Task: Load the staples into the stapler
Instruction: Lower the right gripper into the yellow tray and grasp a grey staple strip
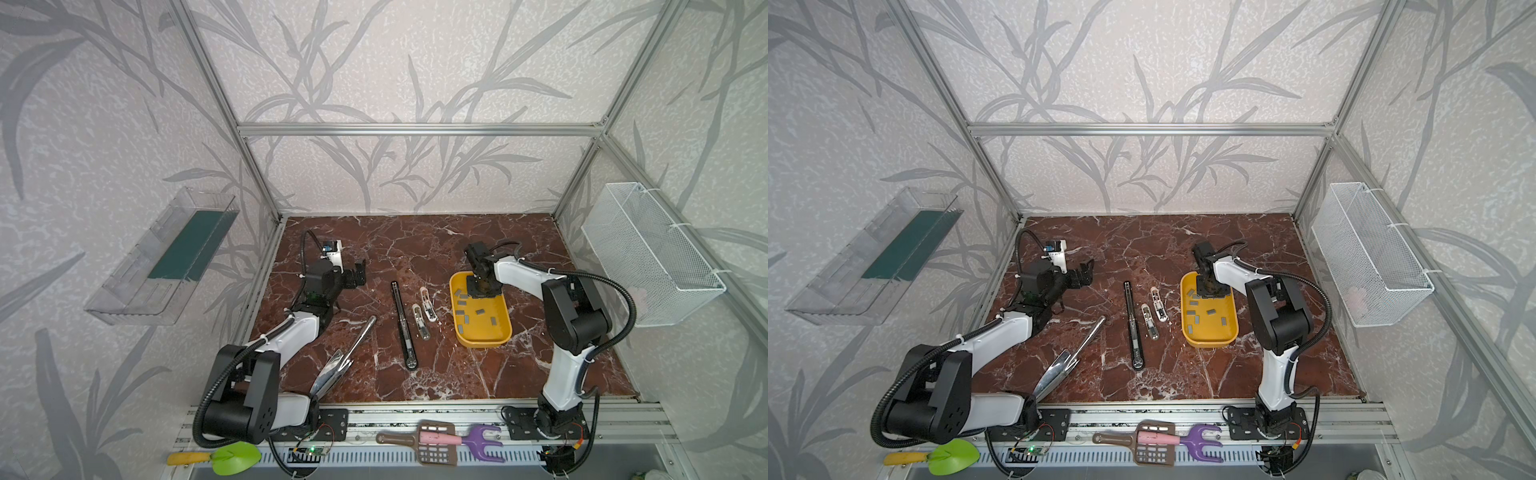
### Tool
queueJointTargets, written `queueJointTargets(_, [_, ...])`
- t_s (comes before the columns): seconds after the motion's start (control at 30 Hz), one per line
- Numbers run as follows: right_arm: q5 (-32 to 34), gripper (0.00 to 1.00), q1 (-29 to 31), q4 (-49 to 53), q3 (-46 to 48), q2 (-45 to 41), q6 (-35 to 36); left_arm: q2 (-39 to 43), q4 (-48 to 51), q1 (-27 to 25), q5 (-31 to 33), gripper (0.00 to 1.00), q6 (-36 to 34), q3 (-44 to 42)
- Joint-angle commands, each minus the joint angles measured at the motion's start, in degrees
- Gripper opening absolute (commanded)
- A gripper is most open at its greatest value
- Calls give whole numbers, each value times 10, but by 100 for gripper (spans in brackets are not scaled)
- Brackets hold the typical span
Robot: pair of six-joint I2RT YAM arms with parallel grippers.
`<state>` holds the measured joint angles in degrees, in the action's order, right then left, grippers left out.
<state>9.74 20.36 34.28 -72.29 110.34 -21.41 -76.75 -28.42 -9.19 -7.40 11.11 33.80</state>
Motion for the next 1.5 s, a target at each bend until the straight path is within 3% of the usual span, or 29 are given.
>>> queueJointTargets(0.0, [-17,26,-2,12,-1,19,-5,9,-20,4,-4,99,0,-2])
queueJointTargets(0.27, [-11,19,-2,16,-4,27,-9,9,-20,4,-7,99,0,-3])
queueJointTargets(0.47, [0,28,-2,21,-5,29,-14,10,-21,4,-12,99,0,-4])
queueJointTargets(0.8, [-1,28,-2,29,-17,41,-16,9,-22,4,-15,99,0,-4])
queueJointTargets(1.27, [-2,16,-2,35,-19,44,-18,11,-24,4,-21,99,2,-8])
queueJointTargets(1.47, [-2,12,1,38,-2,5,-27,26,12,4,-39,99,21,-2])
